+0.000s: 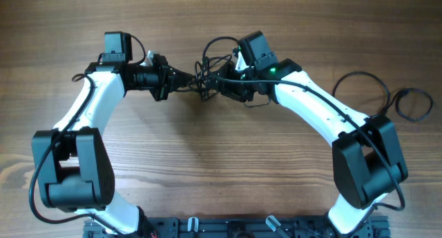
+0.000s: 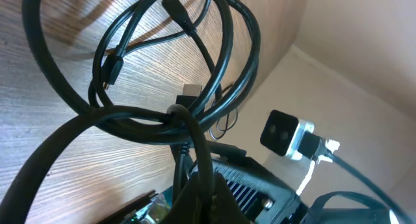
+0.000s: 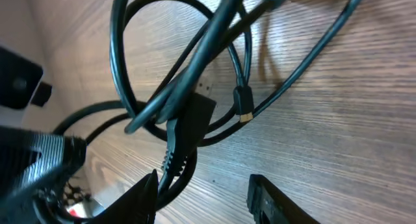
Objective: Untangle cables
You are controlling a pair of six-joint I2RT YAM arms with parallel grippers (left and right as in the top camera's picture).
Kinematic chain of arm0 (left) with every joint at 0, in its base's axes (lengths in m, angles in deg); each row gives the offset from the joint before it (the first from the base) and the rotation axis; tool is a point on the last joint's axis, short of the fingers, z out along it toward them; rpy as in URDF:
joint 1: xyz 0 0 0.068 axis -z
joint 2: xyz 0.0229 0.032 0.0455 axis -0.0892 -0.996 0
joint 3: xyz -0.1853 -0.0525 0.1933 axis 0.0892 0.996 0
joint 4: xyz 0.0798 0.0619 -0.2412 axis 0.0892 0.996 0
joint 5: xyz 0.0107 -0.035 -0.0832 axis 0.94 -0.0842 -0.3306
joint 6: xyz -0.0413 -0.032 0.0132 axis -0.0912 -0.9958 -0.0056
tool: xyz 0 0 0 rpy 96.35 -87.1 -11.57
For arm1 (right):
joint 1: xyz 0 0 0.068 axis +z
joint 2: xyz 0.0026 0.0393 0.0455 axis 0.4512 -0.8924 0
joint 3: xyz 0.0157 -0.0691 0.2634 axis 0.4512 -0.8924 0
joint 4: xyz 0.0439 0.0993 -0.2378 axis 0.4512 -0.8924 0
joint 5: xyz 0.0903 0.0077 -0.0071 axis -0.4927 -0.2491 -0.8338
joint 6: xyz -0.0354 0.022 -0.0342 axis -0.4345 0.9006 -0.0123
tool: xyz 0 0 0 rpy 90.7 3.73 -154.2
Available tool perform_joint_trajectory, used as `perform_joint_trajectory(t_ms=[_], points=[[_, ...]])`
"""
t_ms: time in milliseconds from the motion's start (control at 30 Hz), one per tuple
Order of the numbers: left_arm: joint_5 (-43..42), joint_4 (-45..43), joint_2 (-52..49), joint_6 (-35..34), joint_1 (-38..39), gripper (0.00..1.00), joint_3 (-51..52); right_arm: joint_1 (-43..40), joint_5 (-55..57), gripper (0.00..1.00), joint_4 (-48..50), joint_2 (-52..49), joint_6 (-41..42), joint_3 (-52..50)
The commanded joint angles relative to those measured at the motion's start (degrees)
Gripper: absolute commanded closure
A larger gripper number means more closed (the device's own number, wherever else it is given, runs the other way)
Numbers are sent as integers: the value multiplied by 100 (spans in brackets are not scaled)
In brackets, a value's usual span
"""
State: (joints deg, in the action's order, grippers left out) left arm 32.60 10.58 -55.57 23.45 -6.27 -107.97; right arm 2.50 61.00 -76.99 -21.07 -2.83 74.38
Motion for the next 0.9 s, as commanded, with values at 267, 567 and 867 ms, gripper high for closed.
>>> perform_joint_trajectory(t_ms=[267,567,867], points=[[-208,-240,61,2319,-20,96,-101,9,-881,49,457,70,1641,7],[-627,-452,61,3477,68,96,-101,313,-511,55,437,70,2863,2],[-778,-514,61,3932,201,96,-101,424,-136,53,603,70,3757,2]])
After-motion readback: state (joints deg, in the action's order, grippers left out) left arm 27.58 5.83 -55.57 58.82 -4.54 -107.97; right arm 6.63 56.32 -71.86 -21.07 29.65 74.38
